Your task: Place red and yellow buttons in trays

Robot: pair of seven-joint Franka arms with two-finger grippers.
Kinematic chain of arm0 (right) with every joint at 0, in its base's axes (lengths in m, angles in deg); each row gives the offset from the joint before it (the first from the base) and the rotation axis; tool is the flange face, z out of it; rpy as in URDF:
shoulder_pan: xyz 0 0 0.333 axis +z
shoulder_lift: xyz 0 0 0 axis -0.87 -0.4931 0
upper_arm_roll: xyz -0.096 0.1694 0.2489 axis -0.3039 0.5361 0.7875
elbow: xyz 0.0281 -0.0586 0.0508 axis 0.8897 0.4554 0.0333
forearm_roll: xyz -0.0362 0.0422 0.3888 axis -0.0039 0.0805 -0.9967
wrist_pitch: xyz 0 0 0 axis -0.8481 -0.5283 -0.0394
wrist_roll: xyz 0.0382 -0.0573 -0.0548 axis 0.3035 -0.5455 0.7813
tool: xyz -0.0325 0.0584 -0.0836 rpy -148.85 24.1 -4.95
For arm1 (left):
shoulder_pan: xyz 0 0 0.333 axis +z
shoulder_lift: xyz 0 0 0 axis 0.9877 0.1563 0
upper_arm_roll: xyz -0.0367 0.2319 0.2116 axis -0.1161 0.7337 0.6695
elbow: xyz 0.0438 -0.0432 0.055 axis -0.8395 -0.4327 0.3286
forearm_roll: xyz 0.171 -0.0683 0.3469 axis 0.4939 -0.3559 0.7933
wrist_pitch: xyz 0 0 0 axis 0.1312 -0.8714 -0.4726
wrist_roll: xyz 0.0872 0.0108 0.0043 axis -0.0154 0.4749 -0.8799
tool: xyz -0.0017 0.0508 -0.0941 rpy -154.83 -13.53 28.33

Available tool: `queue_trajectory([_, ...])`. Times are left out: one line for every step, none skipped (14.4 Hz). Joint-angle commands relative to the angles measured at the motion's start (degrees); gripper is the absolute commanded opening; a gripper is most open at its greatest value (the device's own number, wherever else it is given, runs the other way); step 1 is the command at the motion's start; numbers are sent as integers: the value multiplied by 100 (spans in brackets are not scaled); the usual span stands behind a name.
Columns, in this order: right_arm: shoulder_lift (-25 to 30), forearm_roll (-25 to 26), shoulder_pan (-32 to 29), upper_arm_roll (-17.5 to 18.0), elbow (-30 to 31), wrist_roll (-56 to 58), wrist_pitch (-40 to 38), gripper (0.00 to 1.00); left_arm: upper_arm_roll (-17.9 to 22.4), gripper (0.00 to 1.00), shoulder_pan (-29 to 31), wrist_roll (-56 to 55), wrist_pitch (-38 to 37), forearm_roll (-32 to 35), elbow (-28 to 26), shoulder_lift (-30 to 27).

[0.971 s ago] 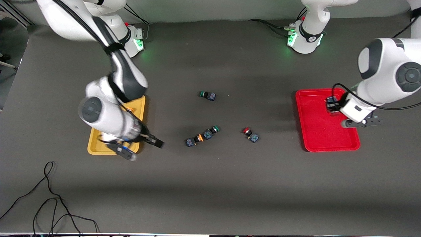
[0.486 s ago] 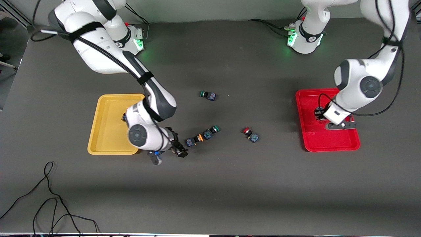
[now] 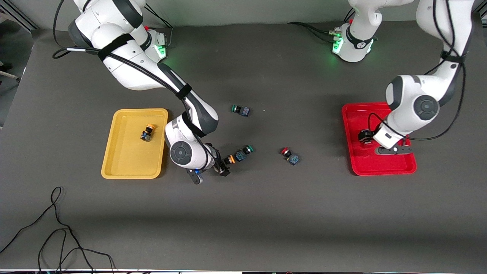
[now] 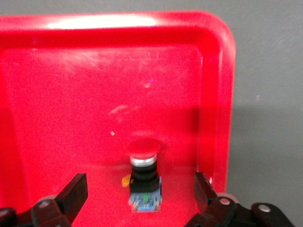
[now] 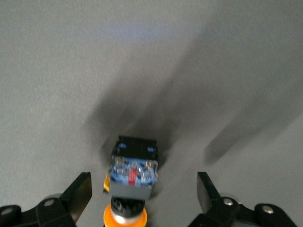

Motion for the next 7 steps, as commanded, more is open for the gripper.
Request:
queue_trajectory([-55, 256, 1, 17, -8, -144, 152, 76, -89, 100, 37, -29, -1352, 81, 791, -437])
queue_trajectory([-55, 265, 1, 17, -17, -135, 152, 59, -115, 100, -7, -73, -1617, 11, 1064, -437])
queue_trajectory([-47, 265, 1, 26, -26, -127, 152, 43, -133, 100, -86, -317, -1803, 2, 1284, -437])
queue_trajectory([-12, 265, -8, 26, -26, -100, 144, 29, -150, 100, -261, -746, -1848, 2, 1400, -429])
queue_trajectory([41, 265, -16, 26, -26, -74, 91, 17, -151, 100, -471, -1211, -1840, -16, 1488, -402])
queue_trajectory([111, 265, -43, 26, -17, -39, -14, 9, -151, 100, -717, -1764, -1822, -120, 1619, -350])
queue_trajectory([312, 265, -69, 17, -17, 66, -319, 3, -151, 100, -955, -2361, -1805, -278, 1777, -245])
